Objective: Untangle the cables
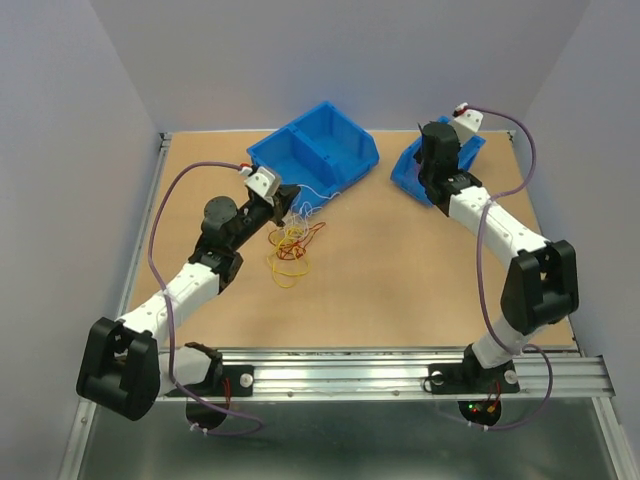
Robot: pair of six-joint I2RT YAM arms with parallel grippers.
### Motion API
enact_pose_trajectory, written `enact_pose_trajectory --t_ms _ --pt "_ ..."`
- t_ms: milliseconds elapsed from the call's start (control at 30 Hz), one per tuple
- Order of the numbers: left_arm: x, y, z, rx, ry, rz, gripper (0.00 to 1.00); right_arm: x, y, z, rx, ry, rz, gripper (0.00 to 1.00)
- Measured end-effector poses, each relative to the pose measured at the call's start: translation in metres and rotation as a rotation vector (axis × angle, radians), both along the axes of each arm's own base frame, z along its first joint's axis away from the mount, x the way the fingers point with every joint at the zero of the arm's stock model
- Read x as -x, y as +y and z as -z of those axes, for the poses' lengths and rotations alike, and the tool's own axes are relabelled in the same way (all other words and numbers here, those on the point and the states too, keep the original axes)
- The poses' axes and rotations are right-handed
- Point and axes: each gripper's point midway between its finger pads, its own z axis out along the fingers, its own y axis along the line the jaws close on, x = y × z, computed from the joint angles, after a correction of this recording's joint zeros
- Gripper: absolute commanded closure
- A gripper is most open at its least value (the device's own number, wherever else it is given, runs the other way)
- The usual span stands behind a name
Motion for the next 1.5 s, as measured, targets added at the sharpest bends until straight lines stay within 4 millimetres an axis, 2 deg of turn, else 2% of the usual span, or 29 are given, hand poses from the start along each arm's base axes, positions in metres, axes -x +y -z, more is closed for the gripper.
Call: enact_pose_trajectory --t_ms 67,200,300,400,500,533,567,733,833,900,1033,1100,1200,1233,1333,1433,1500 --pt "0.001 -0.001 0.000 -0.002 -0.002 0.004 1.00 -0.013 -0.009 0.022 -0.006 0.044 0.022 1.00" --pt "0.001 -0.001 0.000 -0.006 -0.005 0.004 1.00 -0.024 -0.023 0.058 -0.015 0.113 0.059 0.99" --pt "0.001 -0.002 0.000 -0.007 -0.006 0.005 1.00 -0.033 -0.032 0.074 -0.028 0.142 0.092 0.99" --pt "0.002 -0.003 0.000 -0.009 -0.007 0.009 1.00 -0.047 -0.038 0.081 -0.043 0.162 0.115 0.99" --pt "0.002 -0.003 0.000 -0.011 -0.009 0.009 1.00 -0.066 -0.043 0.082 -0.052 0.176 0.135 0.67" --pt "0.002 -0.004 0.000 -0.013 -0.009 0.010 1.00 -0.071 -0.044 0.080 -0.055 0.172 0.138 0.44" --pt "0.002 -0.004 0.000 -0.014 -0.011 0.010 1.00 -0.077 -0.045 0.079 -0.057 0.171 0.141 0.35" --pt "0.004 -0.006 0.002 -0.022 -0.013 0.018 1.00 -0.077 -0.048 0.081 -0.056 0.198 0.151 0.30" --pt "0.005 -0.009 0.003 -0.029 -0.014 0.026 1.00 -0.073 -0.045 0.082 -0.054 0.221 0.125 0.28" --pt "0.006 -0.010 0.003 -0.031 -0.013 0.029 1.00 -0.070 -0.038 0.075 -0.068 0.224 0.079 0.28" --pt "0.008 -0.011 0.005 -0.037 -0.011 0.039 1.00 -0.048 -0.015 0.044 -0.125 0.199 -0.079 0.28" --pt "0.010 -0.014 0.006 -0.041 -0.009 0.053 1.00 -0.032 0.000 0.022 -0.164 0.168 -0.179 0.28" --pt "0.014 -0.020 0.007 -0.051 -0.012 0.078 1.00 -0.009 0.032 0.003 -0.198 0.144 -0.344 0.26" --pt "0.016 -0.022 0.007 -0.055 -0.014 0.087 1.00 0.007 0.049 0.000 -0.200 0.146 -0.416 0.25" --pt "0.022 -0.029 0.009 -0.068 -0.017 0.117 1.00 0.049 0.101 0.010 -0.177 0.171 -0.597 0.25" --pt "0.025 -0.032 0.012 -0.079 -0.016 0.133 1.00 0.100 0.145 0.037 -0.160 0.218 -0.774 0.27" --pt "0.027 -0.032 0.013 -0.087 -0.014 0.138 1.00 0.123 0.164 0.059 -0.170 0.218 -0.852 0.30"
